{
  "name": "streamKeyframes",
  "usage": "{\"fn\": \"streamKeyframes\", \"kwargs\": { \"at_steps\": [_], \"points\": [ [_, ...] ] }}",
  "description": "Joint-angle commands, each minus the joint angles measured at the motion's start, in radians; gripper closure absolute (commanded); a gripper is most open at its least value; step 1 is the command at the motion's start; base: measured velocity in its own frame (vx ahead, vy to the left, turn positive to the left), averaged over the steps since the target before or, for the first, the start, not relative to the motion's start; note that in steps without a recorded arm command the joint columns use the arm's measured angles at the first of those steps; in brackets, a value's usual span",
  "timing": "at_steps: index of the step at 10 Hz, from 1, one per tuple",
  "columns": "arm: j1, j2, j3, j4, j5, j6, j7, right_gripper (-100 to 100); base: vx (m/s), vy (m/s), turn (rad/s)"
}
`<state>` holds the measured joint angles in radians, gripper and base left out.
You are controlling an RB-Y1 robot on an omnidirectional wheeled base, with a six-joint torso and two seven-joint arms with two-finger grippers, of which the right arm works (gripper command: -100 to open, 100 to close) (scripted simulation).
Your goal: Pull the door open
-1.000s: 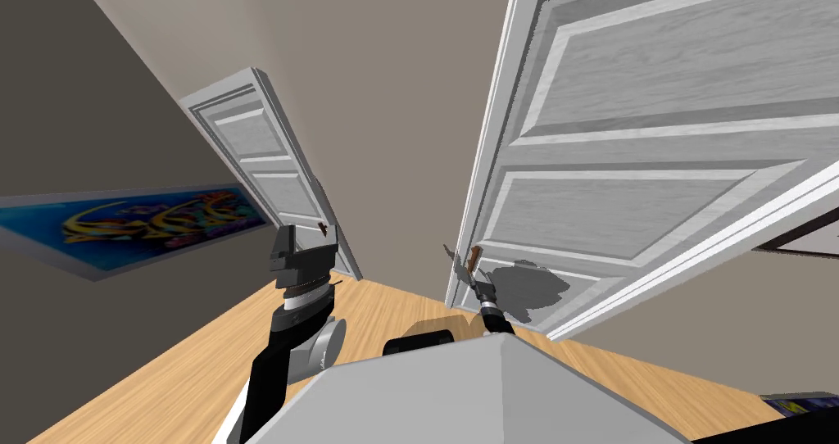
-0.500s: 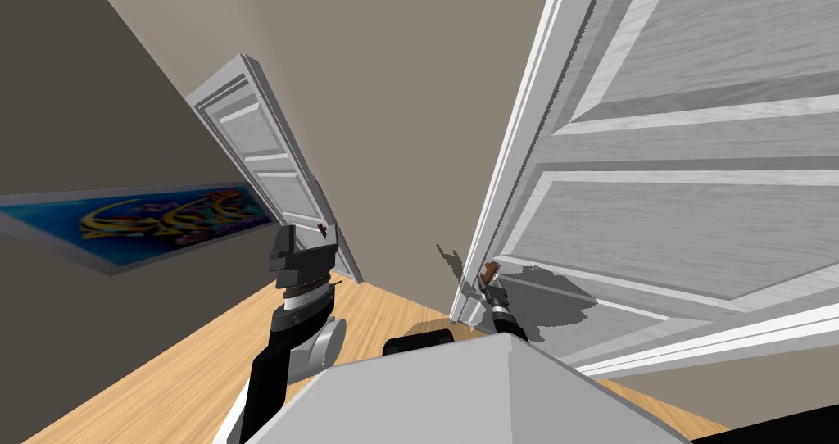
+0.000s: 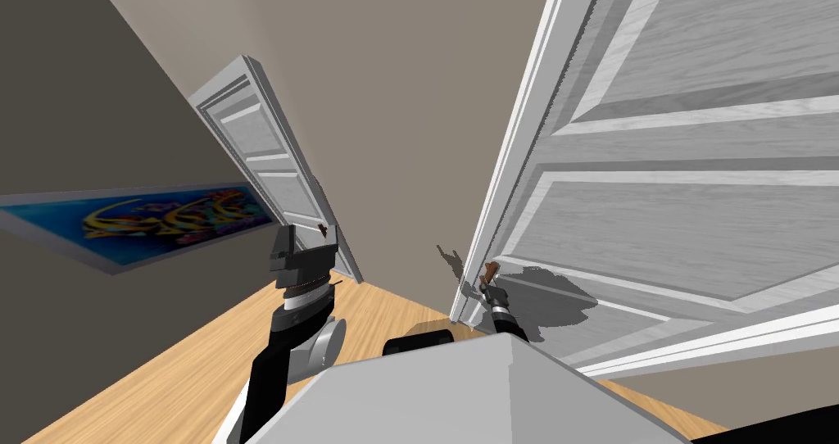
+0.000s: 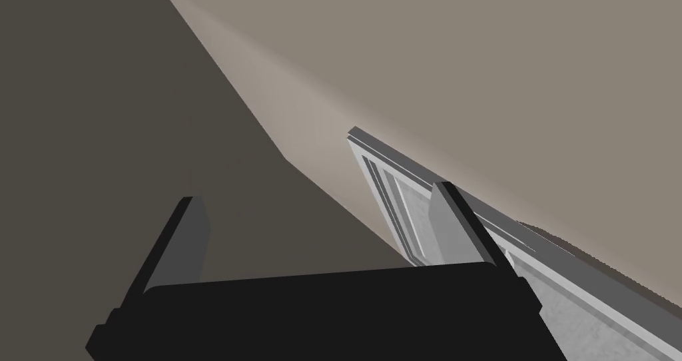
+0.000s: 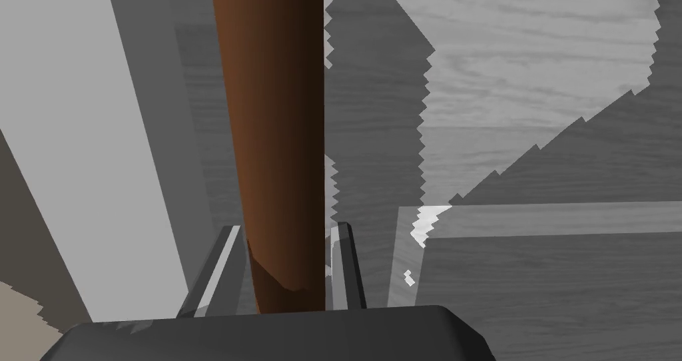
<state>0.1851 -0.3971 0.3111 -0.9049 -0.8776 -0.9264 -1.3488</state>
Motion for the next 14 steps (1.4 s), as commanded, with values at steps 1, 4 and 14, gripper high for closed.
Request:
{"fn": "streamKeyframes", "kwargs": {
  "at_steps": [1, 4, 14],
  "points": [
    [-0.001, -0.001, -0.001, 0.0, 0.0, 0.001, 0.0, 100, 0.0, 0.0, 0.0],
    [0.007, -0.014, 0.024, -0.014, 0.012, -0.002, -0.014, 100, -0.091, -0.002, 0.038],
    [0.043, -0.084, 0.127, -0.059, 0.059, -0.028, -0.087, 100, -0.196, -0.018, 0.067]
  ]
}}
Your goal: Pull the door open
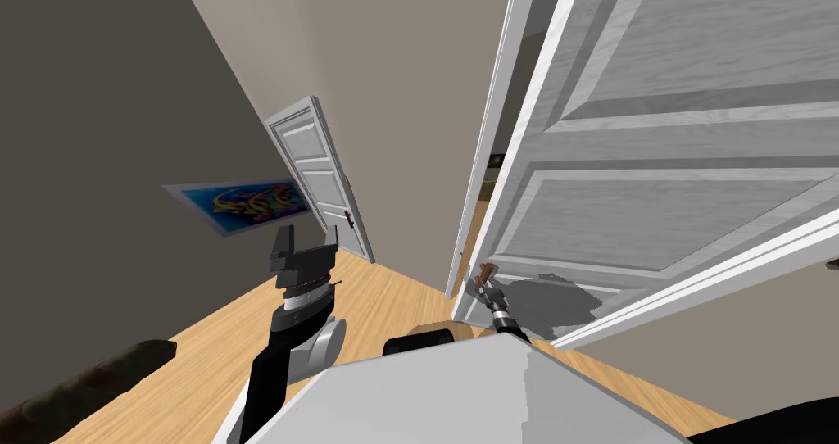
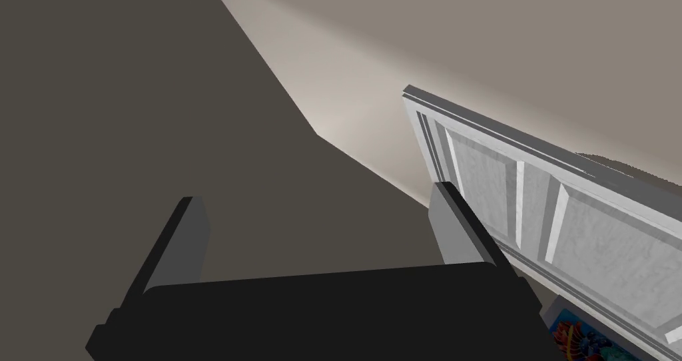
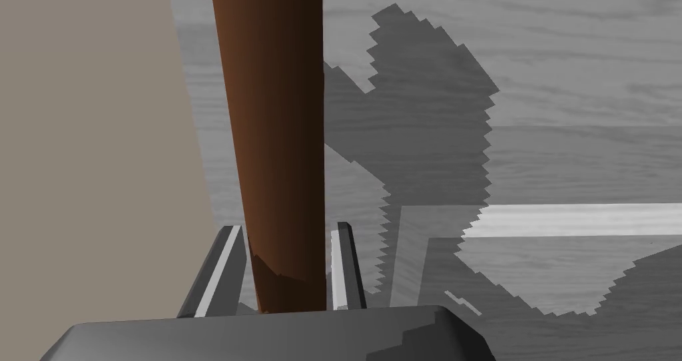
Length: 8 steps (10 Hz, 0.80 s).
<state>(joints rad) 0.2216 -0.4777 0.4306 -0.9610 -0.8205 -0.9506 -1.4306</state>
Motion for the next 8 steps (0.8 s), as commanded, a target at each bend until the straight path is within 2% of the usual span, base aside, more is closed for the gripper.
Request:
{"fn": "streamKeyframes", "kwargs": {
  "at_steps": [1, 4, 6, 7, 8],
  "points": [
    [0.013, -0.015, 0.018, -0.002, 0.006, -0.016, -0.019, 100, -0.195, 0.001, 0.11],
    [0.037, -0.058, 0.06, 0.003, 0.022, -0.06, -0.07, 100, -0.22, -0.03, 0.157],
    [0.047, -0.077, 0.078, 0.005, 0.029, -0.079, -0.092, 100, -0.234, -0.011, 0.113],
    [0.045, -0.074, 0.069, -0.002, 0.025, -0.069, -0.081, 100, -0.112, 0.005, 0.01],
    [0.055, -0.087, 0.09, 0.007, 0.034, -0.091, -0.101, 100, -0.179, -0.033, 0.138]
  ]
}}
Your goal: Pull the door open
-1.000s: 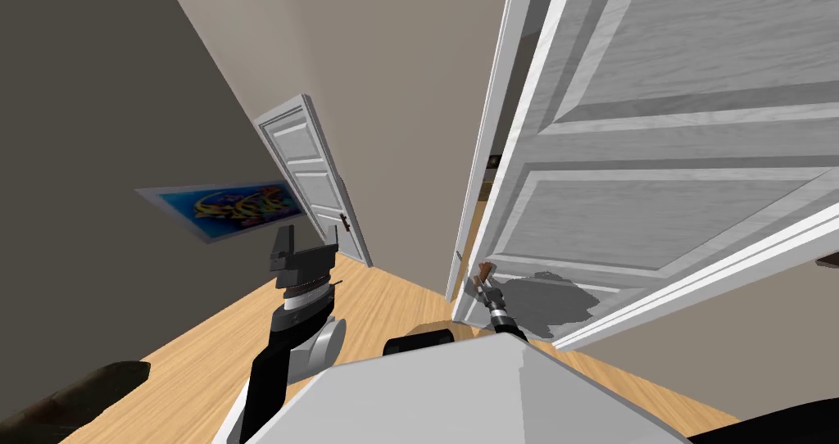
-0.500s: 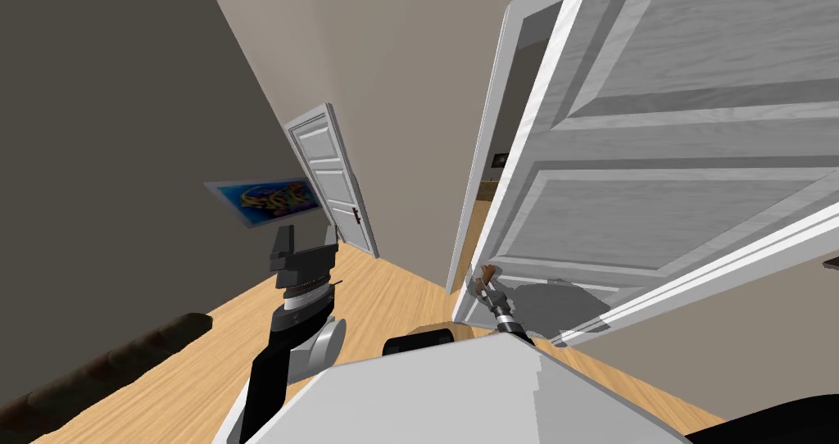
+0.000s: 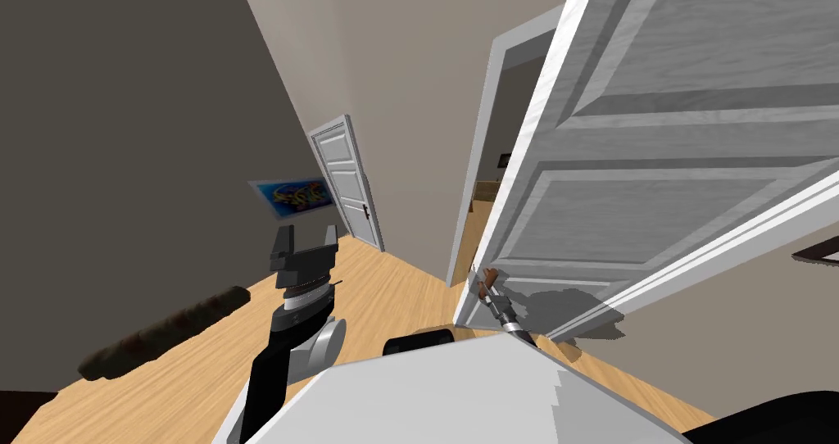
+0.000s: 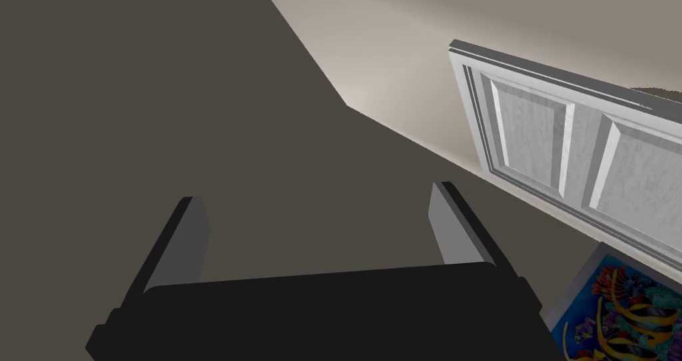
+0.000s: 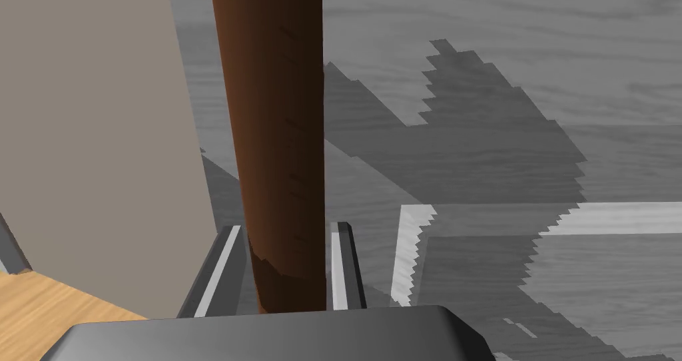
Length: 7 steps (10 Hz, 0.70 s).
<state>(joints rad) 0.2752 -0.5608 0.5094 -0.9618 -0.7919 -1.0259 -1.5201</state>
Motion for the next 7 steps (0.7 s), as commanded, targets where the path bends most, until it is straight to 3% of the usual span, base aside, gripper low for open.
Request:
{"fn": "streamKeyframes", "kwargs": {
  "at_steps": [1, 6, 7],
  "points": [
    [0.005, -0.01, 0.02, 0.011, 0.01, -0.028, -0.021, 100, -0.256, -0.054, 0.161],
    [0.031, -0.053, 0.079, 0.034, 0.038, -0.105, -0.079, 100, -0.243, -0.053, 0.145],
    [0.026, -0.047, 0.073, 0.036, 0.036, -0.096, -0.072, 100, -0.108, -0.018, 0.026]
  ]
}}
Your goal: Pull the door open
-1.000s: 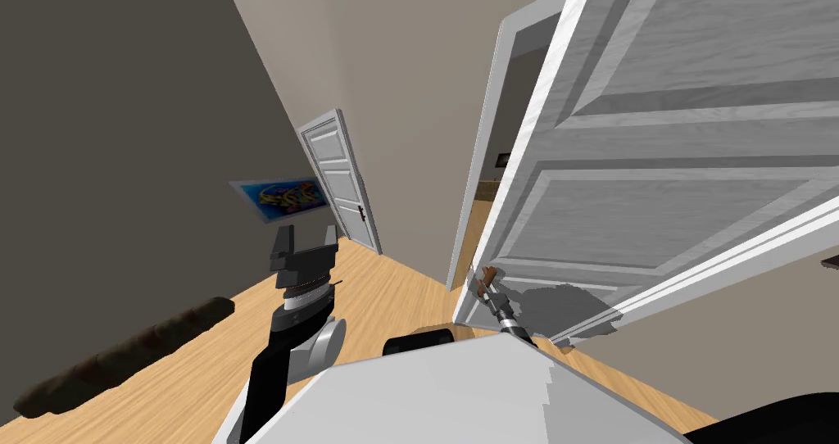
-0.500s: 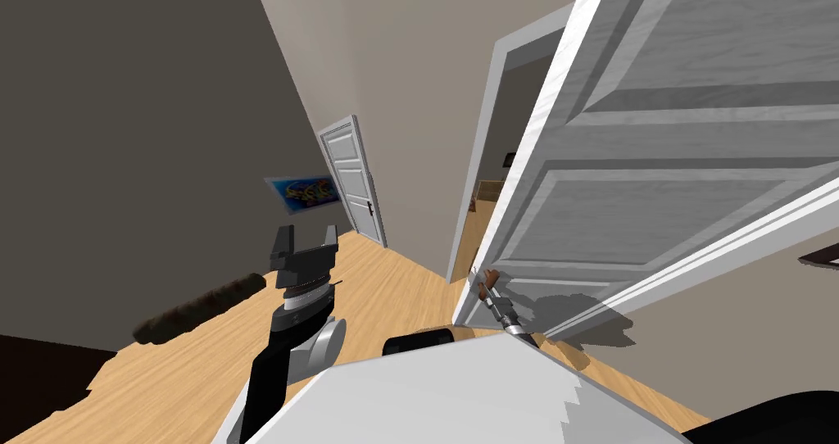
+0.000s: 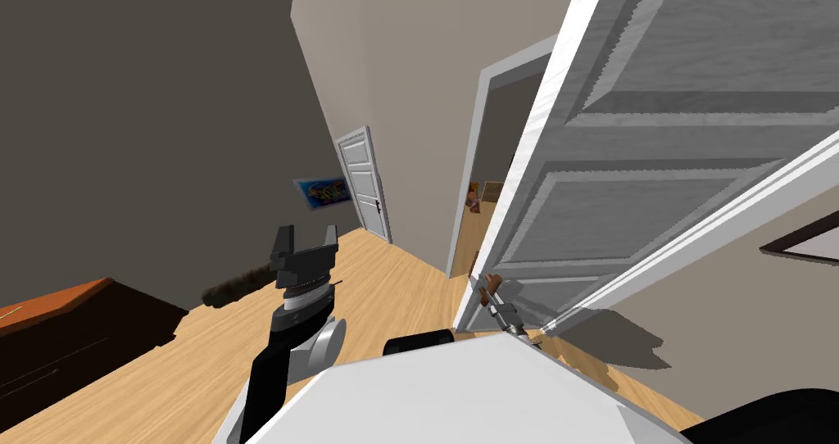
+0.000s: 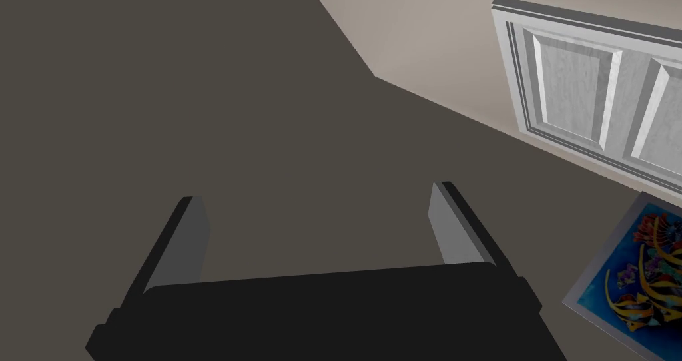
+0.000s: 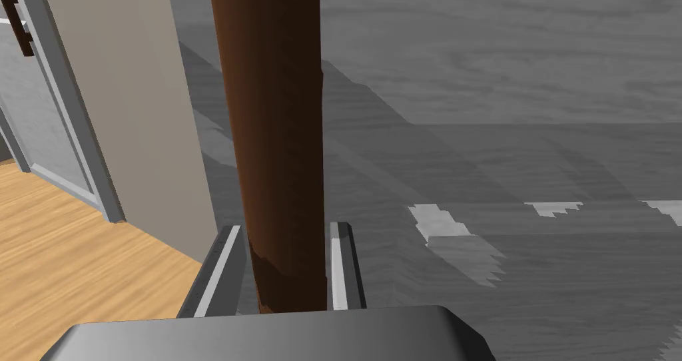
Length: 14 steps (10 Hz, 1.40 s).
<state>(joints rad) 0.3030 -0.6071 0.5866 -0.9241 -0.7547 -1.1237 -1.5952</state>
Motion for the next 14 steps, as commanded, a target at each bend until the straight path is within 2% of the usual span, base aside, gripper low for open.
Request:
{"fn": "streamKeyframes", "kwargs": {
  "at_steps": [1, 8, 9, 14],
  "points": [
    [0.0, -0.009, 0.013, 0.013, 0.006, -0.019, -0.015, 100, -0.179, -0.055, 0.191],
    [0.0, -0.042, 0.063, 0.061, 0.029, -0.091, -0.071, 100, -0.25, -0.052, 0.142],
    [0.002, -0.04, 0.058, 0.051, 0.027, -0.08, -0.062, 100, -0.099, -0.03, 0.031],
    [-0.002, -0.049, 0.084, 0.09, 0.037, -0.122, -0.092, 100, -0.192, -0.053, 0.16]
  ]
}}
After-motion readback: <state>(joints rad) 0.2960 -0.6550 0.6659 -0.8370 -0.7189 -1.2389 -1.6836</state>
